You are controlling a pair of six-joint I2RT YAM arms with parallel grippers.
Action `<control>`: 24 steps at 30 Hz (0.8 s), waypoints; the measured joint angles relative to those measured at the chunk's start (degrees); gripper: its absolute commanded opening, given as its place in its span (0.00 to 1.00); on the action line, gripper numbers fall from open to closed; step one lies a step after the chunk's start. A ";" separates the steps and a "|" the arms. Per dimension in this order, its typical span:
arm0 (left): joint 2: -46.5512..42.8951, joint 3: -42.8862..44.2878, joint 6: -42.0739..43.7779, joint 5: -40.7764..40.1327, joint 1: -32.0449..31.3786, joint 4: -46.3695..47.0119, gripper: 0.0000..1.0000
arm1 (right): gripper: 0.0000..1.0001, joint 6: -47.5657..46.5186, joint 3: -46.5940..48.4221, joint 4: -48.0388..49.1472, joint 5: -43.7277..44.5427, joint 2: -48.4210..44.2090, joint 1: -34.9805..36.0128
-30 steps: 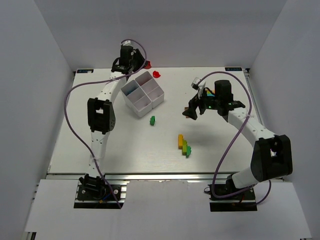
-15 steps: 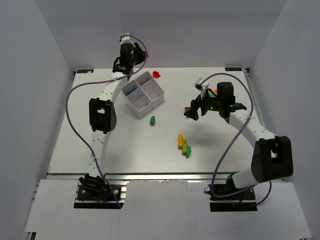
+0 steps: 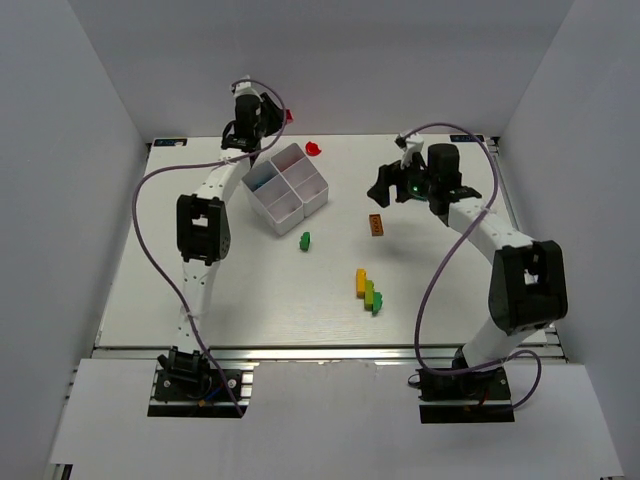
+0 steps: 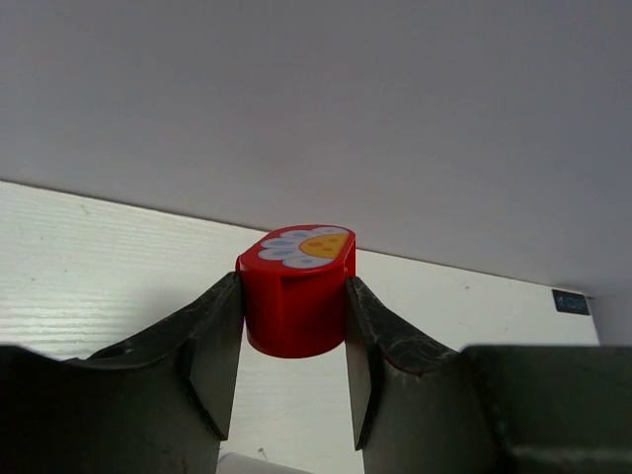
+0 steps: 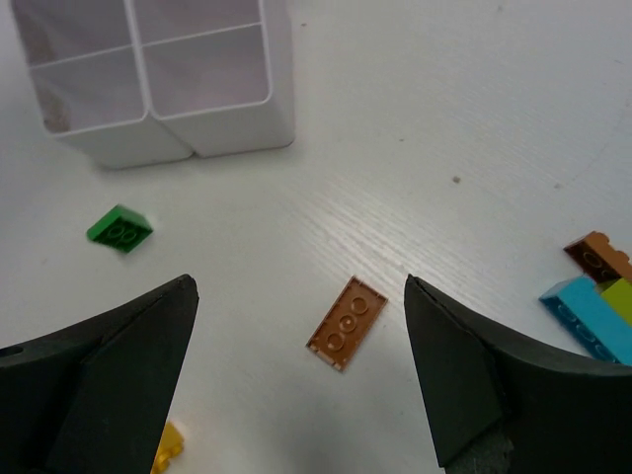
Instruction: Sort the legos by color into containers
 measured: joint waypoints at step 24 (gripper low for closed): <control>6.51 2.60 -5.31 9.33 4.46 -0.50 0.00 | 0.89 5.55 13.18 0.87 4.85 11.26 0.48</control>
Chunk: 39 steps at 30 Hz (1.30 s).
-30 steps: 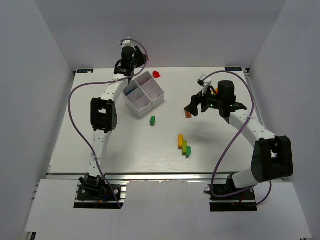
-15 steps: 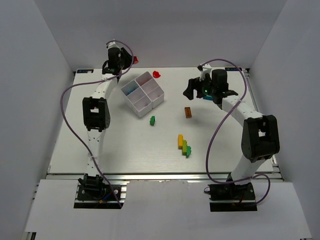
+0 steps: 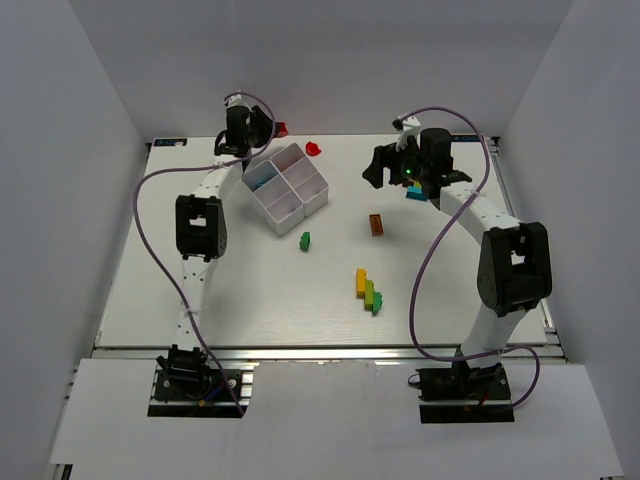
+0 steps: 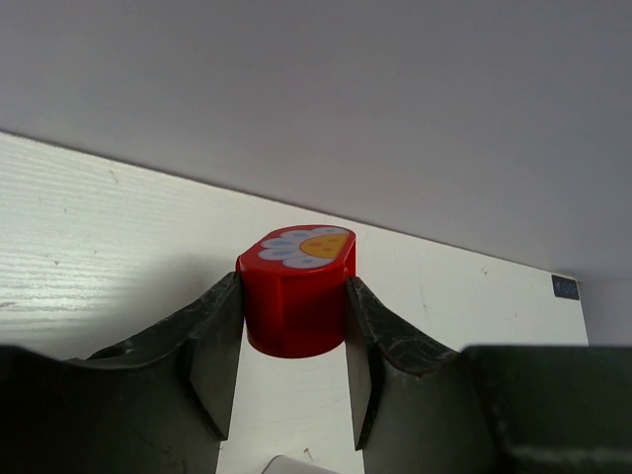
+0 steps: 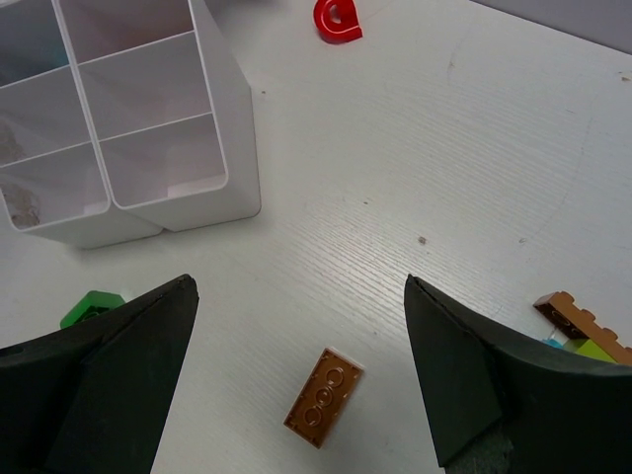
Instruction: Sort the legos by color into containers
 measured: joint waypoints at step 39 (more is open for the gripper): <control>-68.19 -83.80 -23.78 22.08 -17.20 22.95 0.00 | 0.83 12.70 -28.17 1.38 -29.03 -29.99 -7.28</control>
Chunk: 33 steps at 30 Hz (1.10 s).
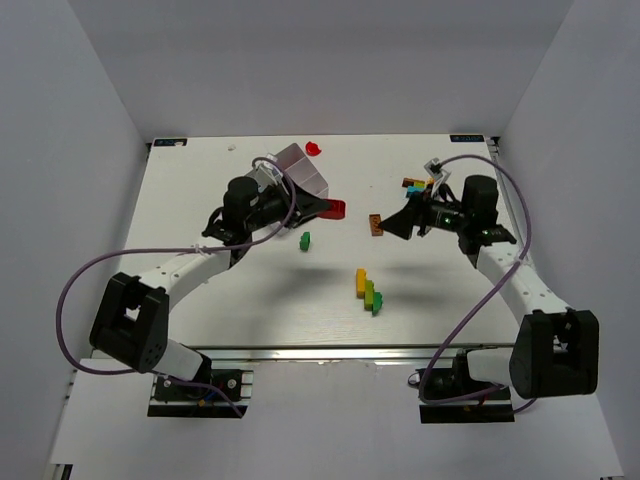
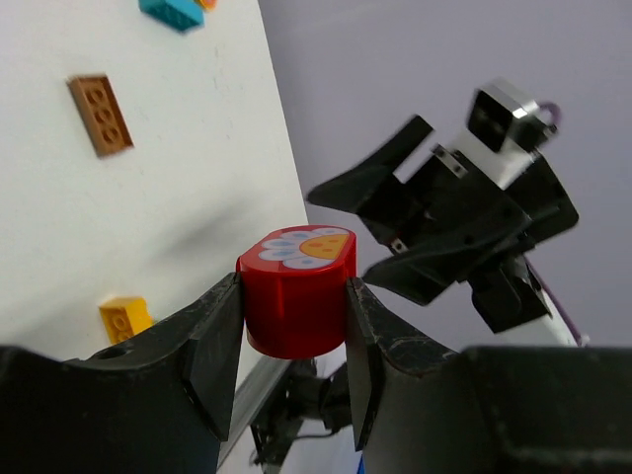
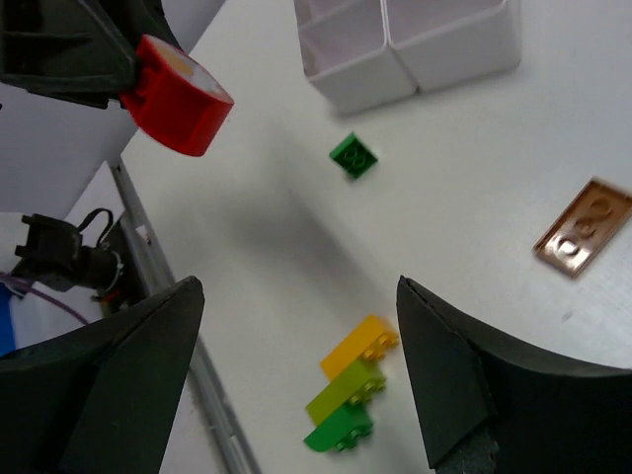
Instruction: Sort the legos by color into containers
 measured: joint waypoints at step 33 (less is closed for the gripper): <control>7.72 -5.62 -6.80 2.64 -10.16 12.55 0.00 | 0.77 32.30 -12.41 20.48 -3.72 1.64 4.09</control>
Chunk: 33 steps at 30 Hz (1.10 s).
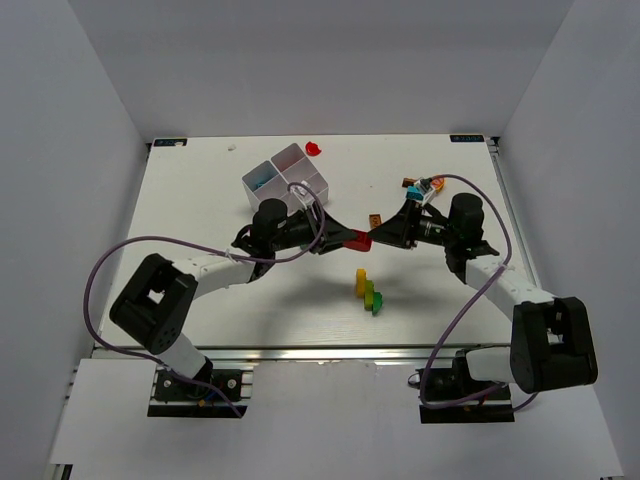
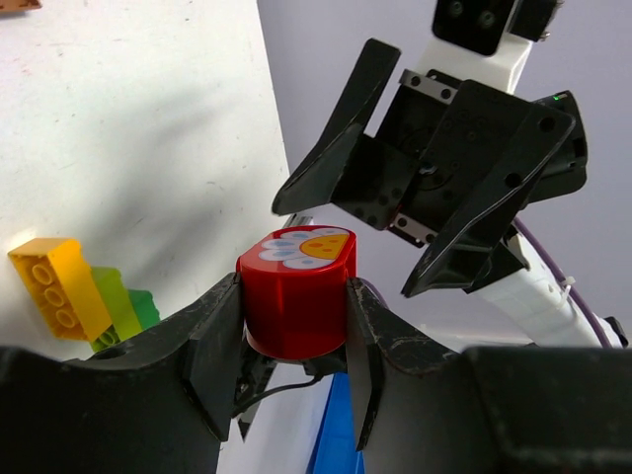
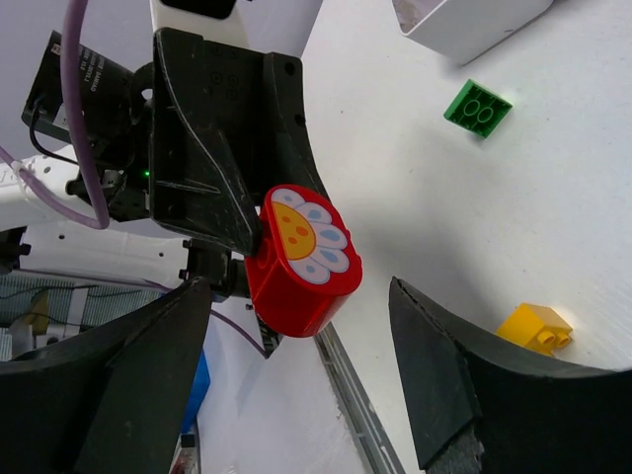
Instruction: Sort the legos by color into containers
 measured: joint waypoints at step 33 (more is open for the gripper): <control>3.48 37.00 21.00 -17.46 12.76 -42.53 0.00 | 0.90 -18.45 8.39 -12.41 6.67 -1.01 1.68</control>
